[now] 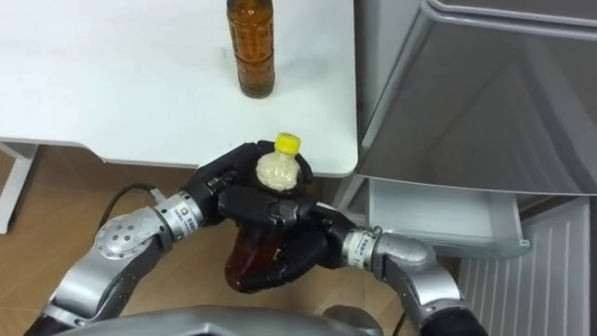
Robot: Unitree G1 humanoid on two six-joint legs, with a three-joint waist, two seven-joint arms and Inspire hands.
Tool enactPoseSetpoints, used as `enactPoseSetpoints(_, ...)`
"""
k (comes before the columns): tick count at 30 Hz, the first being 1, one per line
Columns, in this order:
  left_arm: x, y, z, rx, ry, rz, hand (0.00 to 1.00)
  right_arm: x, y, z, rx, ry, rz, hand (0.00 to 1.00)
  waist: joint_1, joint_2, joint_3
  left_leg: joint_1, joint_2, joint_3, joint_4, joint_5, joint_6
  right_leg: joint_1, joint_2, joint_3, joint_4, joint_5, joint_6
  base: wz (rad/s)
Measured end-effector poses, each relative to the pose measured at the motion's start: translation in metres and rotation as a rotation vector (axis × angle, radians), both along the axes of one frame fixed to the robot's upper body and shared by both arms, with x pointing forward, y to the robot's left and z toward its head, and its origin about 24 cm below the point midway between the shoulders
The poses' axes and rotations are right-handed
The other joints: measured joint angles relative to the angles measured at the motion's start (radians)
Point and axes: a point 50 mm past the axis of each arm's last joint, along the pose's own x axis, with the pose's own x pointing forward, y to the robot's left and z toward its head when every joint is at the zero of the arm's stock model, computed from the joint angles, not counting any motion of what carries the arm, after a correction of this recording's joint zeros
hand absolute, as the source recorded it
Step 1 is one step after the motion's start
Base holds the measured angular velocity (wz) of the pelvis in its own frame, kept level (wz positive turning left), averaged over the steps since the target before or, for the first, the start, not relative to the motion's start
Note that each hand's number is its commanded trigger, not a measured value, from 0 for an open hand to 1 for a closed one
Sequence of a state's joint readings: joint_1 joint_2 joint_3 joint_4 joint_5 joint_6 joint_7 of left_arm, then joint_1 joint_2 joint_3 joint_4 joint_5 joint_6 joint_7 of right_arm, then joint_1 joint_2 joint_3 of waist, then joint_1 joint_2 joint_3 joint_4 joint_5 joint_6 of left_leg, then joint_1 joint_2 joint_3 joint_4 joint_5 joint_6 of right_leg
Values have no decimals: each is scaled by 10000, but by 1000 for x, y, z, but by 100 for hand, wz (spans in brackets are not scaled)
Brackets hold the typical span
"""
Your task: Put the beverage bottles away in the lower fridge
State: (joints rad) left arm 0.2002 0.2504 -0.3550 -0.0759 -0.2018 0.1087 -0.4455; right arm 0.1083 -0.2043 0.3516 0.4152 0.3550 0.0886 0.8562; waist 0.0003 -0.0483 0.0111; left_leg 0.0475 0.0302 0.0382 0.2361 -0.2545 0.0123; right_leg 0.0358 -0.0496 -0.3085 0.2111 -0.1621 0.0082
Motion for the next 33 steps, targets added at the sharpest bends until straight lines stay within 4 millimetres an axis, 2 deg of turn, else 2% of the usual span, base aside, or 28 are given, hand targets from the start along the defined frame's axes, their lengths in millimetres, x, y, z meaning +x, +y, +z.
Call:
enactPoseSetpoints(1, 0, 0, 0, -3, 4, -19, 100, -1, 1, 0, 97, 54, -25, 100, -3, -2, 1, 0, -10, -3, -4, 1, 1, -5, 1, 7, 0, 0, 0, 0)
enactPoseSetpoints(10, 0, -2, 0, 250, -155, -56, 100, -7, 9, -2, 634, 412, -76, 100, 6, -19, -6, 42, -58, -9, -57, 2, 4, 26, 19, 27, -58, 2, 2, 0)
enactPoseSetpoints(17, 1, -10, 1, 71, -215, 210, 100, -7, 12, -2, 701, 306, -194, 100, -60, 50, 56, 106, -61, -61, -153, 3, 4, 81, 23, 27, -79, 2, 4, 0)
enactPoseSetpoints(18, 1, -11, 1, 83, -224, 153, 73, -7, 12, -3, 707, 322, -198, 100, -55, 50, 55, 108, -61, -61, -158, 3, 4, 81, 25, 27, -79, 2, 4, 0)
enactPoseSetpoints(19, 1, -11, 1, 94, -227, 167, 40, -7, 12, -3, 708, 323, -205, 100, -59, 52, 59, 110, -62, -61, -158, 3, 4, 78, 30, 28, -79, 2, 4, 0)
enactPoseSetpoints(20, 1, -11, 1, 78, -235, 219, 21, -7, 13, -2, 751, 313, -224, 100, -76, 46, 64, 111, -62, -61, -154, 3, 4, 66, 38, 33, -80, 2, 4, 0)
enactPoseSetpoints(22, 2, -11, 2, 83, -262, 291, 0, -7, 13, -2, 804, 325, -255, 100, -153, 40, 66, 111, -62, -64, -142, 3, 4, 66, 42, 34, -85, 2, 4, 0)
enactPoseSetpoints(33, 7, -9, 9, 101, -631, 457, 0, -8, 6, -7, 776, 611, -693, 100, -211, 55, 45, 31, -69, -78, -75, 3, 5, -12, 36, 40, -78, 2, 4, 0)
